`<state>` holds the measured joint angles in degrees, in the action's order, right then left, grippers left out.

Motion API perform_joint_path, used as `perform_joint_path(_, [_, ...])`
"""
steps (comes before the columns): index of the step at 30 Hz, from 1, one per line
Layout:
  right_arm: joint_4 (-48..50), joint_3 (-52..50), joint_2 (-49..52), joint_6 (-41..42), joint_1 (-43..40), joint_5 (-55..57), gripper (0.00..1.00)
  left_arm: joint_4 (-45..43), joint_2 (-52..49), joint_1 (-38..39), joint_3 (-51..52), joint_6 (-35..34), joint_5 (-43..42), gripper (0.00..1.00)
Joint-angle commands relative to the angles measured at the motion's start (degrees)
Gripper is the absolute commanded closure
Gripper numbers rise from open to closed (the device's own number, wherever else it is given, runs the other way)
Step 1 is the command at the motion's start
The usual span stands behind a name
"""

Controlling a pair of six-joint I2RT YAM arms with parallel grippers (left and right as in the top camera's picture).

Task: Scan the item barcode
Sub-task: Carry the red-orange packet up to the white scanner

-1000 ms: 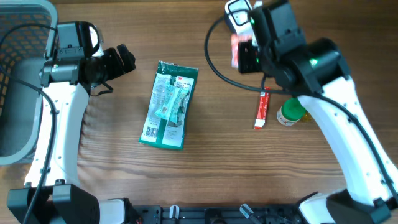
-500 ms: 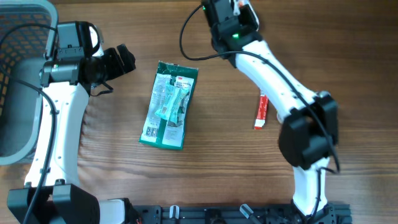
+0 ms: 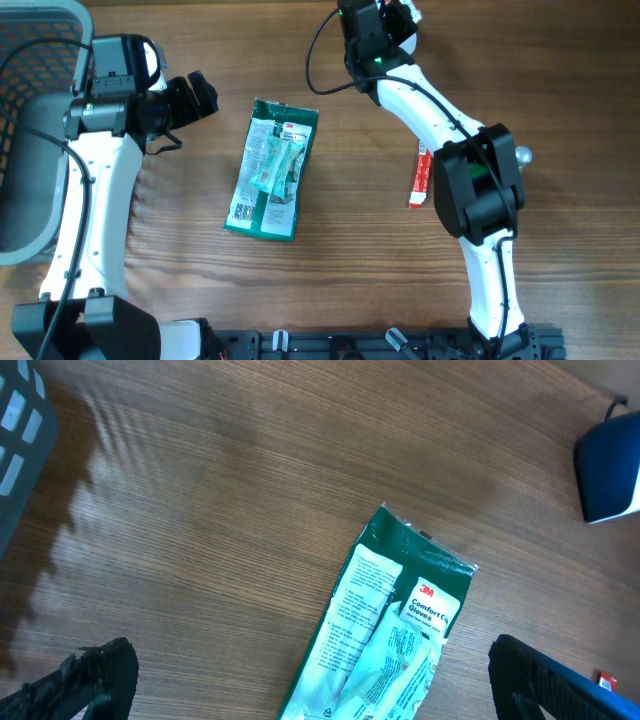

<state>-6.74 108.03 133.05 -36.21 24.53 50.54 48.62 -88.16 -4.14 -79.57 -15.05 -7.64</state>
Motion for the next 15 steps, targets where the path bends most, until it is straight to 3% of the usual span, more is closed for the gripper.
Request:
perform_joint_path(1, [-0.22, 0.26, 1.11, 4.02, 0.11, -2.03, 0.96, -0.11, 0.17, -0.22, -0.7, 1.16, -0.66, 0.0])
perform_joint_path(8, [-2.34, 0.28, -4.09, 6.29, -0.11, 4.85, 0.96, -0.11, 0.17, -0.22, -0.7, 1.16, -0.66, 0.0])
perform_joint_path(12, [-13.25, 0.28, -15.63, 14.27, 0.17, -0.83, 0.96, -0.11, 0.17, -0.22, -0.7, 1.16, -0.66, 0.0])
perform_joint_path(15, [-26.69, 0.28, -24.9, 27.47, 0.13, -10.34, 0.96, -0.11, 0.17, -0.22, -0.7, 1.16, -0.66, 0.0])
